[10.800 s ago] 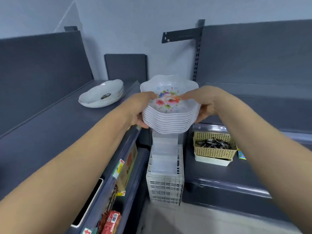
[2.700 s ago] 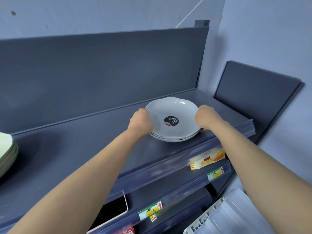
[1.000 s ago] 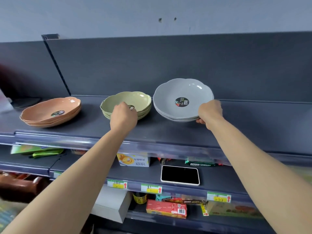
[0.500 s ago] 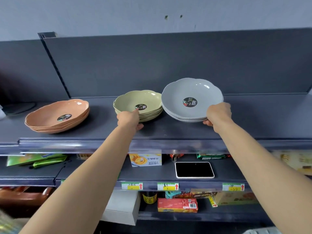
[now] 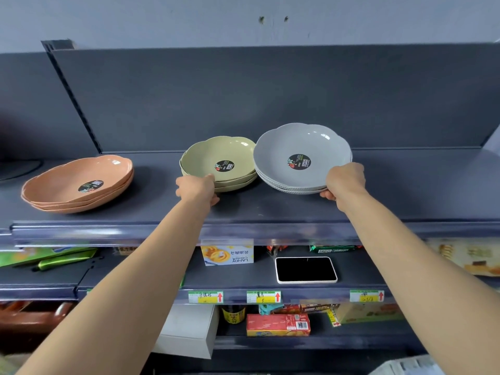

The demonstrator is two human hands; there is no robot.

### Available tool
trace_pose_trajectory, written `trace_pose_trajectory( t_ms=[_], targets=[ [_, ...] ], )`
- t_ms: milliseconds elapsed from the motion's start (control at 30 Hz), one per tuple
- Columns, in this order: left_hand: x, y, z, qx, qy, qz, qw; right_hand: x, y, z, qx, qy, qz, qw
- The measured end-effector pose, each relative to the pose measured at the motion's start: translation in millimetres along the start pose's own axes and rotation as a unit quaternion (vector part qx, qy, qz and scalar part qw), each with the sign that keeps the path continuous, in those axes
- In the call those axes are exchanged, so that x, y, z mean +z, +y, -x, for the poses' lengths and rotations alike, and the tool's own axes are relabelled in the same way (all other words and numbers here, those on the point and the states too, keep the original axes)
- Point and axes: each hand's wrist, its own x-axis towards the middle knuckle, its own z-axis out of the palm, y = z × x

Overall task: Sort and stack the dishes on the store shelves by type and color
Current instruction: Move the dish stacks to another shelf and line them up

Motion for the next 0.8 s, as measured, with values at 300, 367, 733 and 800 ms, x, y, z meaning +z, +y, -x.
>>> trace_pose_trajectory(
  t_ms=[300, 367, 733, 800],
  targets=[
    [15.0, 2.1, 23.9, -0.032, -0.059, 0.053, 0.996, -8.1, 0.6, -8.8, -0.014, -0.033, 0.007, 0.999],
    [18.2, 2.0, 26.0, -0.041, -0.044, 0.075, 0.995, -14.9, 1.1, -10.8, -0.02, -0.037, 0.014, 0.999],
    [31.0, -1.9, 50.2, -0.038, -0.011, 0.081, 0.996, -41.0, 4.3, -31.1, -0.027, -0.047, 0.006, 0.999],
    [32.1, -2.4, 56.1, -0.037, -0.012, 0.069, 0.997, -44.2, 5.2, -33.2, -0.023, -0.05, -0.006, 0.998]
  ],
)
